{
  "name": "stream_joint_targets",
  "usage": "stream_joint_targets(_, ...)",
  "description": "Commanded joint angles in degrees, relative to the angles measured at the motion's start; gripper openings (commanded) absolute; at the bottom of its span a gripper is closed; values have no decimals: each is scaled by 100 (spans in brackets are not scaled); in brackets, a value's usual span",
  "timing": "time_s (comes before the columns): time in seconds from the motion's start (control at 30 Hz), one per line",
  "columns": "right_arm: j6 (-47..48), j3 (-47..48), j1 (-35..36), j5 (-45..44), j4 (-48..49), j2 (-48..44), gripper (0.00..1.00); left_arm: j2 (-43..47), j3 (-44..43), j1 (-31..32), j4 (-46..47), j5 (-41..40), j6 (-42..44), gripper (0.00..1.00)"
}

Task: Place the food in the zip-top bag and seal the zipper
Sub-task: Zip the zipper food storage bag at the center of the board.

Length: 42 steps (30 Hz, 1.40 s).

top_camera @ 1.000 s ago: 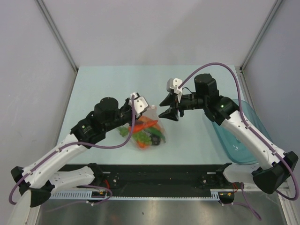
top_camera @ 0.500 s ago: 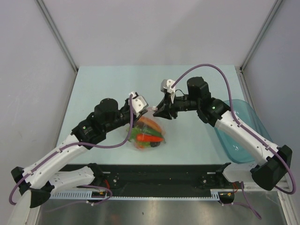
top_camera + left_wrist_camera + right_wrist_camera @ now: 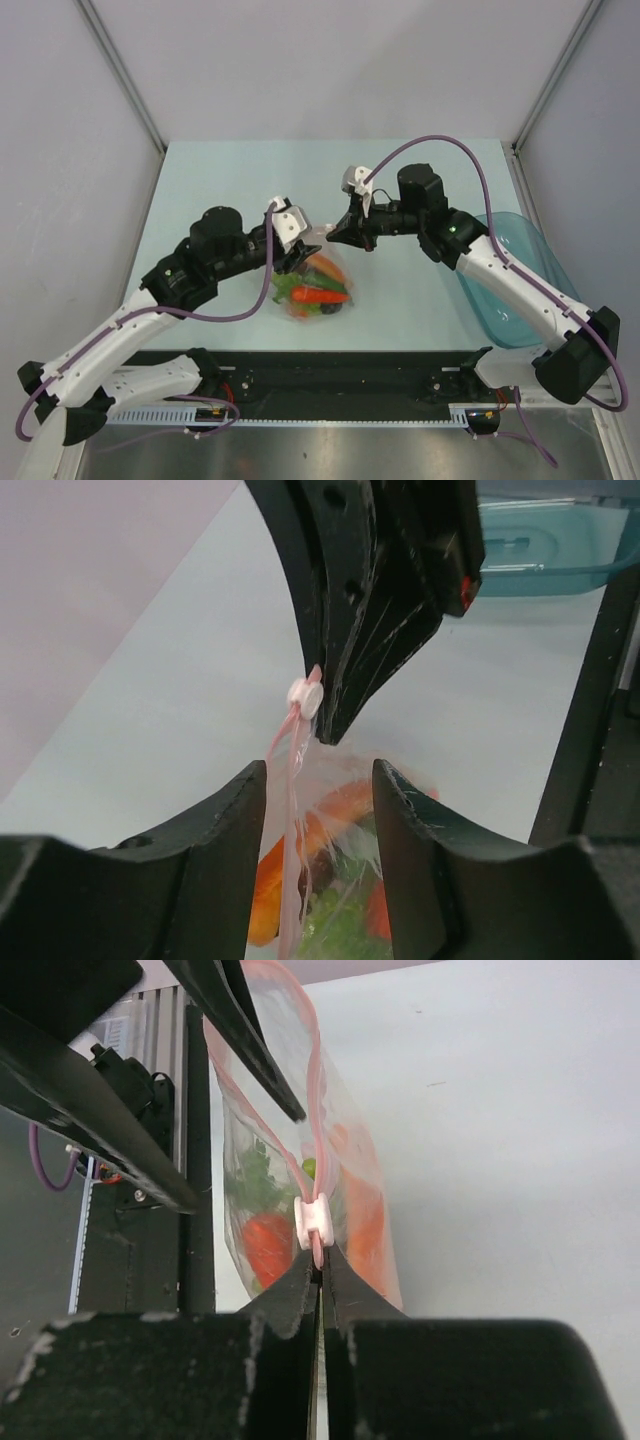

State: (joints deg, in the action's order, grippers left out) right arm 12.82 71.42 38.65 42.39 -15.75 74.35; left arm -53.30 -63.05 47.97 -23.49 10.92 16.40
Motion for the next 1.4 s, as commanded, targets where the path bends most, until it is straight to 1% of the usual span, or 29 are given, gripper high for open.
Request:
stream_joint_targets(0.0,229,21,28,-91,204,-271,0,-206,-699,-24,-191,551,196,52)
stream_joint_targets(0.07,387,21,46,-99,116,-306,0,-312,-788,-24,-261,630,205,53)
stream_joint_targets(0.23,581,21,72,-126,46,-386,0,-680,-1016,-24,-375,1148,311,55)
stream_joint_targets(0.4,731,4,116,-91,-60,-438,0,-919,-1201,-24,-385,1193,319,55)
stream_joint_targets(0.5,801,-23,125,-91,-86,-465,0,-945,-1192,-24,-288,1158,328,51)
stream_joint_targets(0.63,898,-102,125,-91,-104,-535,0,-919,-1157,-33,-174,1009,363,50)
stream_joint_targets(0.73,942,-163,134,-73,-95,-596,0,-875,-1148,-120,-165,1044,451,50)
stream_joint_targets(0.8,959,-207,134,-73,-78,-614,0,-919,-1201,-182,-209,1140,556,49)
stream_joint_targets(0.9,986,-225,151,-73,-60,-632,0,-1068,-1376,-217,-516,1429,715,49)
stream_joint_targets(1.03,1021,-251,151,-55,-51,-667,0,-1183,-1465,-217,-613,1694,750,50)
stream_joint_targets(1.13,1082,-277,169,-82,-60,-693,0,-1297,-1509,-217,-718,1887,715,47)
stream_joint_targets(1.23,1074,-286,169,-117,-34,-720,0,-1359,-1570,-217,-894,2054,759,39)
stream_joint_targets(1.27,1065,-286,169,-126,-25,-728,0,-1393,-1570,-217,-921,2037,776,33)
stream_joint_targets(1.37,1038,-295,169,-187,-51,-746,0,-1359,-1527,-235,-921,1906,742,22)
